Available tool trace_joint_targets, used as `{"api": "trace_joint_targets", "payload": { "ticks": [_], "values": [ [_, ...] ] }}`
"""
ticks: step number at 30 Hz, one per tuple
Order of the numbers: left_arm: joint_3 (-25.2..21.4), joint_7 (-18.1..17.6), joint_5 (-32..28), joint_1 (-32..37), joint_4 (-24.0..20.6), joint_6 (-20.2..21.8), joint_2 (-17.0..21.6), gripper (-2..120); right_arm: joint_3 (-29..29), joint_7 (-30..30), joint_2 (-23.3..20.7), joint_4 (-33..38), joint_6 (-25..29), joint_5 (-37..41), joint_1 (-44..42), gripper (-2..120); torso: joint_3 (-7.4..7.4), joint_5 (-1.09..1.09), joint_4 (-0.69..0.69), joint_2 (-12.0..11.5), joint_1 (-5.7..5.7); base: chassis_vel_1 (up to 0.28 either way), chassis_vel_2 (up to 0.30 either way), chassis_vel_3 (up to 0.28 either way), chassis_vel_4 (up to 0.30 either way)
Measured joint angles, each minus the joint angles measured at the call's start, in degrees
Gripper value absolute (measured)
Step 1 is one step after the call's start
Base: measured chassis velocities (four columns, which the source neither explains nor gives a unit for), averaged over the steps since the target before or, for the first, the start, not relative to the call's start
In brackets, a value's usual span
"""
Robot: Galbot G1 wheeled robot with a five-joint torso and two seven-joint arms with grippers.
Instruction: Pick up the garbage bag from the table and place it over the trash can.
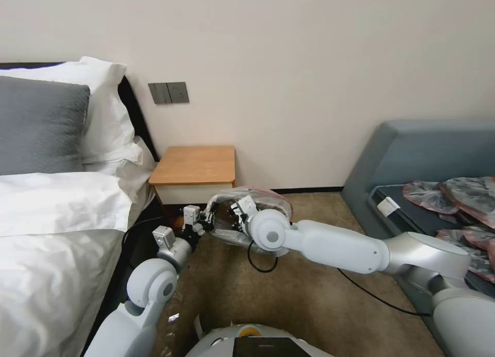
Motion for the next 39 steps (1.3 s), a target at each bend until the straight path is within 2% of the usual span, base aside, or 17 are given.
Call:
{"api": "trace_joint_targets", "payload": {
  "ticks": [13, 22, 23, 25, 26, 30, 31, 33, 34, 35, 38, 39],
  "values": [
    [-0.2, -1.1, -0.1, -0.1, 1.8, 0.7, -0.1, 2, -1.3, 0.8, 0.5, 1.9, 0.0, -0.7, 1.8, 0, 0.00, 0.00, 0.00, 0.0, 0.00, 0.000, 0.000, 0.000, 0.000],
    [-0.2, -2.3, -0.1, 0.0, 5.6, 0.5, -0.8, 2, 2.1, 1.3, 0.2, 5.6, 1.6, 3.7, 3.1, 0, 0.00, 0.00, 0.01, 0.0, 0.00, 0.000, 0.000, 0.000, 0.000],
    [-0.1, -2.7, -0.4, 0.0, 6.4, 0.4, -1.1, 2, 3.4, -0.5, -0.5, 6.5, 2.6, 3.6, 3.1, 0, 0.00, 0.00, 0.01, 0.0, 0.00, 0.000, 0.000, 0.000, 0.000],
    [-0.1, -4.0, -1.5, 0.1, 7.0, 0.5, -1.3, 2, 5.0, -4.4, -1.6, 7.1, 4.2, 0.9, 2.7, 0, 0.00, 0.00, 0.01, 0.0, 0.00, 0.000, 0.000, 0.000, 0.000],
    [-0.1, -4.0, -1.5, 0.1, 7.0, 0.5, -1.3, 2, 5.0, -4.4, -1.6, 7.1, 4.2, 0.9, 2.7, 0, 0.00, 0.00, 0.01, 0.0, 0.00, 0.000, 0.000, 0.000, 0.000],
    [0.1, -7.6, -3.1, 0.7, 8.0, 0.6, -1.9, 2, 10.4, -13.7, -6.2, 7.4, 7.2, -10.6, -2.0, 0, 0.00, 0.01, 0.00, 0.0, 0.00, 0.000, 0.000, 0.000, 0.000],
    [0.1, -7.6, -3.1, 0.7, 8.0, 0.6, -1.9, 2, 10.4, -13.7, -6.2, 7.4, 7.2, -10.6, -2.0, 0, 0.00, 0.01, 0.00, 0.0, 0.00, 0.000, 0.000, 0.000, 0.000],
    [0.0, -8.2, -3.2, 1.1, 8.0, 0.5, -1.9, 2, 12.2, -17.6, -8.5, 7.3, 7.8, -15.8, -4.6, 0, 0.00, 0.01, 0.00, 0.0, 0.00, 0.000, 0.000, 0.000, 0.000],
    [-0.2, -8.7, -3.3, 1.5, 8.0, 0.4, -2.0, 2, 14.0, -21.2, -10.4, 7.3, 8.1, -21.0, -7.3, 0, 0.00, 0.01, 0.01, 0.0, 0.00, 0.000, 0.000, 0.000, 0.000],
    [-0.2, -8.7, -3.3, 1.5, 8.0, 0.4, -2.0, 2, 14.0, -21.2, -10.4, 7.3, 8.1, -21.0, -7.3, 0, 0.00, 0.01, 0.01, 0.0, 0.00, 0.000, 0.000, 0.000, 0.000],
    [-0.7, -9.9, -4.0, 2.3, 7.7, 0.4, -1.9, 2, 21.6, -28.8, -14.8, 8.2, 8.9, -33.1, -17.2, 2, 0.00, 0.03, 0.00, 0.0, 0.00, 0.000, 0.000, 0.000, 0.000],
    [-0.7, -9.9, -4.0, 2.3, 7.7, 0.4, -1.9, 2, 21.6, -28.8, -14.8, 8.2, 8.9, -33.1, -17.2, 2, 0.00, 0.03, 0.00, 0.0, 0.00, 0.000, 0.000, 0.000, 0.000]
  ]
}}
